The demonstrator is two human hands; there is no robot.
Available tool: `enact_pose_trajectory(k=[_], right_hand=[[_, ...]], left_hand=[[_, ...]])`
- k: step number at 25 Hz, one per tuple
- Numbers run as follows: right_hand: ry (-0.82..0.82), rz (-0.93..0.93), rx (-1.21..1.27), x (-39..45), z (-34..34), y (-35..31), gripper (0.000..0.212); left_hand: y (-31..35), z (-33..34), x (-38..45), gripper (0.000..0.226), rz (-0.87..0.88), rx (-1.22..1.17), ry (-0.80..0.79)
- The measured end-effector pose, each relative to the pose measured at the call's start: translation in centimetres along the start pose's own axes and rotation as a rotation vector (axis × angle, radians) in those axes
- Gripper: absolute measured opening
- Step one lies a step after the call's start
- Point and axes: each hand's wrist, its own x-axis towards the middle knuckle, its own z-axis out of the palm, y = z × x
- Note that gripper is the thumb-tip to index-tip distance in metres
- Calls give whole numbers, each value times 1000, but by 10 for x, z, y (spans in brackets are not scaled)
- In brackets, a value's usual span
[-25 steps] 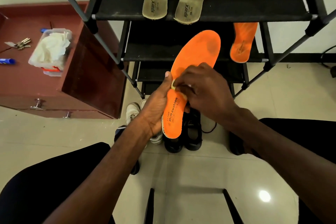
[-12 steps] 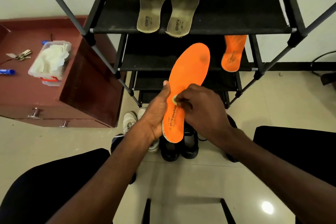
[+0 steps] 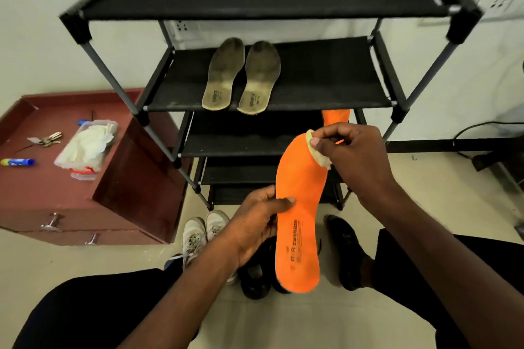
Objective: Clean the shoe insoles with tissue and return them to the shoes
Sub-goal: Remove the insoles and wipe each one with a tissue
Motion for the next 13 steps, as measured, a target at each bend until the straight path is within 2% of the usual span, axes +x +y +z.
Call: enact_pose_trajectory(k=[3, 7, 11, 13], right_hand=[[104, 10, 90, 1, -16, -6, 7], [271, 75, 241, 8, -29, -10, 10], [298, 245, 399, 24, -22, -11, 10], [299, 277, 457, 35, -19, -12, 9]], left_hand=[[9, 13, -20, 26, 98, 84, 24], [45, 29, -21, 21, 231, 115, 184], [94, 42, 15, 22, 280, 199, 273], [124, 52, 39, 34, 298, 241, 309]])
